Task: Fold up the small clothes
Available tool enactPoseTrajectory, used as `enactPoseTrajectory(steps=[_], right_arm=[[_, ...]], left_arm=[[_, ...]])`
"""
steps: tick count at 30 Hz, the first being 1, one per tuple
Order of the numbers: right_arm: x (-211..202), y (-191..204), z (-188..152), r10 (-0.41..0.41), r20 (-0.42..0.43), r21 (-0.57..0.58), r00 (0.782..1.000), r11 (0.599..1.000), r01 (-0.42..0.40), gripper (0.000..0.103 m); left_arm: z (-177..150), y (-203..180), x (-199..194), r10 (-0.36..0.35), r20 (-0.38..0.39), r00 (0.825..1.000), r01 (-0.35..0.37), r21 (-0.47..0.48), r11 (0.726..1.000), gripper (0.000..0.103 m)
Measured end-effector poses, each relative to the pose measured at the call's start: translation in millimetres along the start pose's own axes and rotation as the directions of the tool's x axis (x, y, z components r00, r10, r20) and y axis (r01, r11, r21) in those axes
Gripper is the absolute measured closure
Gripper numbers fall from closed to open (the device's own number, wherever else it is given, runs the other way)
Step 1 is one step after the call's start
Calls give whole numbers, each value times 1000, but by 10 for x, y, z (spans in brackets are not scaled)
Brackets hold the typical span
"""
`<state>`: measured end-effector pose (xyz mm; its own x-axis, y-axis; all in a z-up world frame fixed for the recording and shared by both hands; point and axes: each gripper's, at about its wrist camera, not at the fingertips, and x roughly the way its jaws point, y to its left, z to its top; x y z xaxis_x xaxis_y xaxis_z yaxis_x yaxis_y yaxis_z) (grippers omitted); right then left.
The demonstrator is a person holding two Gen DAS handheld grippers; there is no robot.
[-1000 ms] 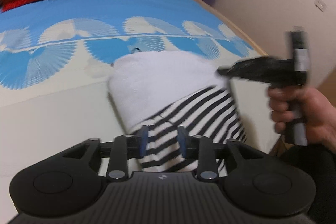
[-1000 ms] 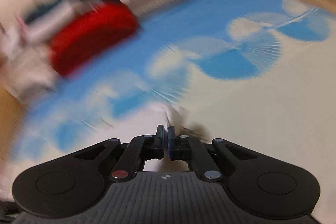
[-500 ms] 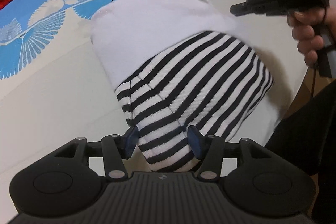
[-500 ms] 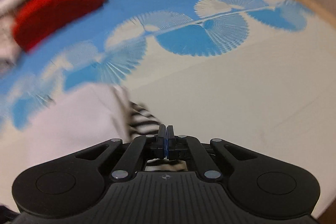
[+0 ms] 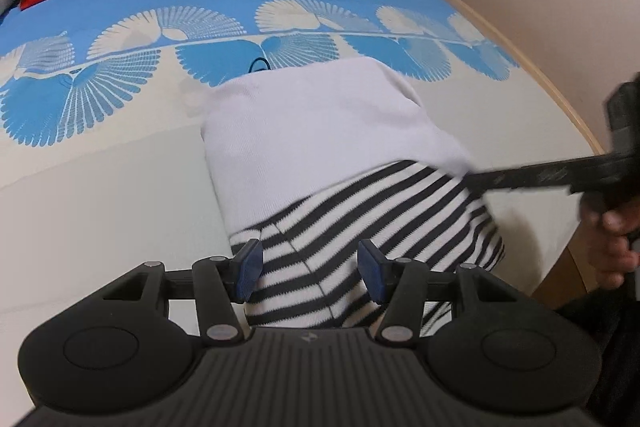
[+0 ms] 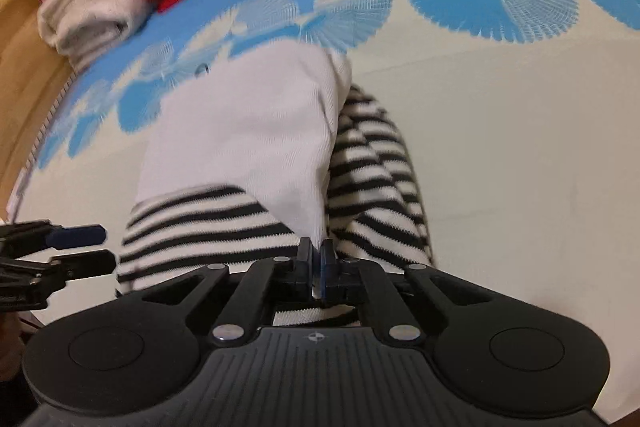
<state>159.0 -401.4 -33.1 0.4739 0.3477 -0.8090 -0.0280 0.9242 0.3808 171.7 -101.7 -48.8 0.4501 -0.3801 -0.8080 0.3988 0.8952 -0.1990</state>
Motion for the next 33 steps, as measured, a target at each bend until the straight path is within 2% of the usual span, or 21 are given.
enactPoseTrajectory(steps=[3, 5, 7, 9, 11, 13, 15, 16, 17, 19, 20, 21, 24, 26, 28, 30, 33], right_arm=[[-247, -266, 31, 43, 116, 148, 992, 987, -60, 101], [-299, -380, 2, 16, 111, 187, 994, 982, -36, 101], [-198, -379, -33, -26, 40, 154, 999, 988, 19, 101], [-8, -256, -81, -74, -52, 56, 996, 996, 77, 101], [157, -119, -121, -128, -106, -38, 986, 992, 124, 101], [220, -28, -104, -160, -107, -72, 981, 986, 153, 101], [159, 3, -52, -146, -64, -55, 987, 988, 143, 100], [102, 5, -39, -127, -38, -46, 991, 991, 125, 99], [37, 17, -28, -107, -8, -38, 994, 994, 107, 97], [-110, 4, 3, -64, 48, -35, 997, 997, 66, 94], [-159, 3, 4, -26, 60, -41, 998, 999, 29, 93], [-198, -4, 1, -2, 62, -44, 998, 999, 4, 92], [-223, -25, 17, -15, 72, -51, 997, 999, 19, 92], [-229, -50, 62, -13, 91, -18, 996, 1000, 15, 87], [-216, -76, 149, 2, 133, 38, 991, 999, -7, 59], [-182, -104, 235, 9, 169, 103, 986, 994, -27, 47], [27, -143, 379, 25, 160, 187, 987, 981, -55, 47]], left_arm=[[39, -2, 65, -23, -17, 1000, 23, -22, 1000, 45], [28, -32, 170, -31, -67, 997, 30, -14, 999, 45], [-7, -62, 334, 6, -142, 990, -4, 12, 1000, 44], [-33, -90, 439, 34, -190, 981, -29, 32, 999, 31], [2, -73, 442, 22, -204, 979, -18, 22, 1000, 32], [51, -18, 355, -12, -179, 984, 9, -15, 1000, 35], [66, -2, 233, -56, -145, 988, 56, -4, 998, 35], [40, -20, 221, -67, -154, 986, 71, 21, 997, 35], [-6, -36, 261, -57, -190, 980, 69, 58, 996, 35], [-161, -72, 458, 33, -302, 953, 14, 153, 988, 34], [-199, -84, 516, 61, -326, 943, -1, 183, 983, 32], [-201, -77, 520, 61, -328, 943, 2, 189, 982, 32], [-116, -4, 419, 13, -310, 951, 28, 126, 992, 33], [-26, 57, 262, -21, -243, 970, 41, 78, 996, 33], [90, 198, 150, -65, -167, 984, 58, -50, 997, 30], [203, 409, 149, -104, -123, 987, 76, -215, 974, 27], [374, 666, 275, -147, -107, 983, 98, -366, 925, 27]])
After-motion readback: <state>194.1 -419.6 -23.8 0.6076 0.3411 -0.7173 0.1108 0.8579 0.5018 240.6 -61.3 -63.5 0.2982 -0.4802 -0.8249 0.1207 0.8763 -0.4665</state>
